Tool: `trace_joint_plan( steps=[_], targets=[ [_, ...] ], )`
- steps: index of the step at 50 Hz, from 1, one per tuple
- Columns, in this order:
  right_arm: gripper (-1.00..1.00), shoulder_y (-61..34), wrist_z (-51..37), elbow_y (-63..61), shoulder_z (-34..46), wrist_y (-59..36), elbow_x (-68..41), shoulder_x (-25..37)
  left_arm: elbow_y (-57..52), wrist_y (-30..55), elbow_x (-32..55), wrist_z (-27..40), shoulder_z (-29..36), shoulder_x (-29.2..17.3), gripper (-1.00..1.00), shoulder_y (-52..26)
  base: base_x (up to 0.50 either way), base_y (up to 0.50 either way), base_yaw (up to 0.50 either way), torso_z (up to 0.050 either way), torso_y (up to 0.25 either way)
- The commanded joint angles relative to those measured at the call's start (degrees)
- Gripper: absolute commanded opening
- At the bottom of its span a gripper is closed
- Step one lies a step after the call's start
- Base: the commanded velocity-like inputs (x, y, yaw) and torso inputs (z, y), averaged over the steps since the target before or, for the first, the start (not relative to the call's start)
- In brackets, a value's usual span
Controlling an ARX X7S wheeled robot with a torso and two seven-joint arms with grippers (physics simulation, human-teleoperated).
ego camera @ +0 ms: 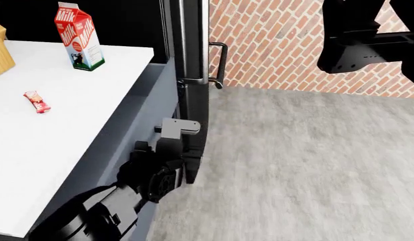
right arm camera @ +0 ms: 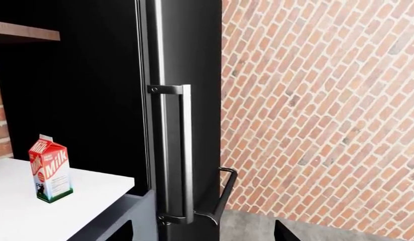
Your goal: Close the right drawer.
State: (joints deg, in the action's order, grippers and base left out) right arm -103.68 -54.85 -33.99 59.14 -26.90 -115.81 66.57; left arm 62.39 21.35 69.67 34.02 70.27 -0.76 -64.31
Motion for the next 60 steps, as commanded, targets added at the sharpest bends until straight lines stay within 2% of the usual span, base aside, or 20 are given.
trace_joint_plan(
  steps=[1,26,60],
  targets=[
    [1.0,-0.3,-0.1,0.0,-0.3,-0.2,-0.2,0.0,5.1,-1.1,1.2,-1.5,0.6,0.0,1.0,0.4,0.0,0.0,0.0,0.0,0.0],
    [1.0,0.2,0.0,0.2,-0.7,-0.3,-0.1,0.0,12.5,-3.7,1.7,-3.0,3.6,0.6,1.0,0.3,0.0,0.0,0.0,-0.001,0.0],
    [1.0,0.9,-0.1,0.1,-1.1,-0.5,0.2,-0.4,12.5,-2.6,-6.1,-2.4,-4.8,-1.9,1.0,1.1,0.0,0.0,0.0,0.0,0.0]
  ],
)
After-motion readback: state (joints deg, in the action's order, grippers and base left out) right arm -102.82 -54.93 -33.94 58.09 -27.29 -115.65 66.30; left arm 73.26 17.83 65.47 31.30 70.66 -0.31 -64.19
